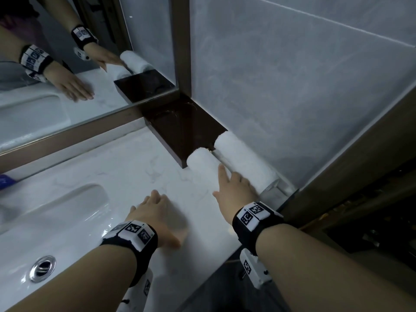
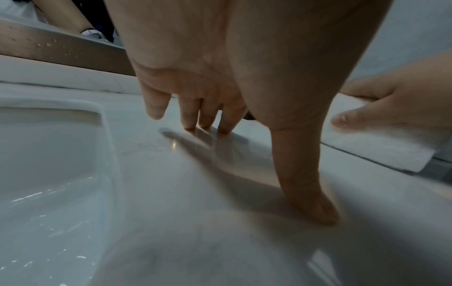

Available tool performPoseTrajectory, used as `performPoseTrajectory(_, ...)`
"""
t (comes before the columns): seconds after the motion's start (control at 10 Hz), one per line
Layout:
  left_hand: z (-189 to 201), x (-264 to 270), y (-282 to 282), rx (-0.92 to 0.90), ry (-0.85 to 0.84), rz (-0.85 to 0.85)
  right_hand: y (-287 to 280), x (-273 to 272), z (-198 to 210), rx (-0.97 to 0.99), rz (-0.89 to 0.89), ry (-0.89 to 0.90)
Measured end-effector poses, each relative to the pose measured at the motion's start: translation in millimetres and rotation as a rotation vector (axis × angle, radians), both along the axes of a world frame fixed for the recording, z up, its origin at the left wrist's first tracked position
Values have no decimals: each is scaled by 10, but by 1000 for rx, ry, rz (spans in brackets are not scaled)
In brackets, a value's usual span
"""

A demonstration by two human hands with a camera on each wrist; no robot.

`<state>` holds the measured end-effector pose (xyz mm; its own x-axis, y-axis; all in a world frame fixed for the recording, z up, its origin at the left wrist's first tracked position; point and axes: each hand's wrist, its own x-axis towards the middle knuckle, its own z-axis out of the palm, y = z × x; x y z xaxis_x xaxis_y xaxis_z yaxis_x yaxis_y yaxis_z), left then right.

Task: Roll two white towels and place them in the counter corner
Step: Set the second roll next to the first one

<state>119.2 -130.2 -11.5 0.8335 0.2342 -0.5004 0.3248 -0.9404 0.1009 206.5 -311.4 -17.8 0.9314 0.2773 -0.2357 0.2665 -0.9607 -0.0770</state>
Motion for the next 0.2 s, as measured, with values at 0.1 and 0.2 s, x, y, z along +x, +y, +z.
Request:
performPoseTrajectory(0.1,0,21,17,-1,18,4,-36,21,-51,36,41,-46)
performPoseTrajectory(0.2,-27,23,22,-1,31,-5,-164,-14,-11,263,-22,9)
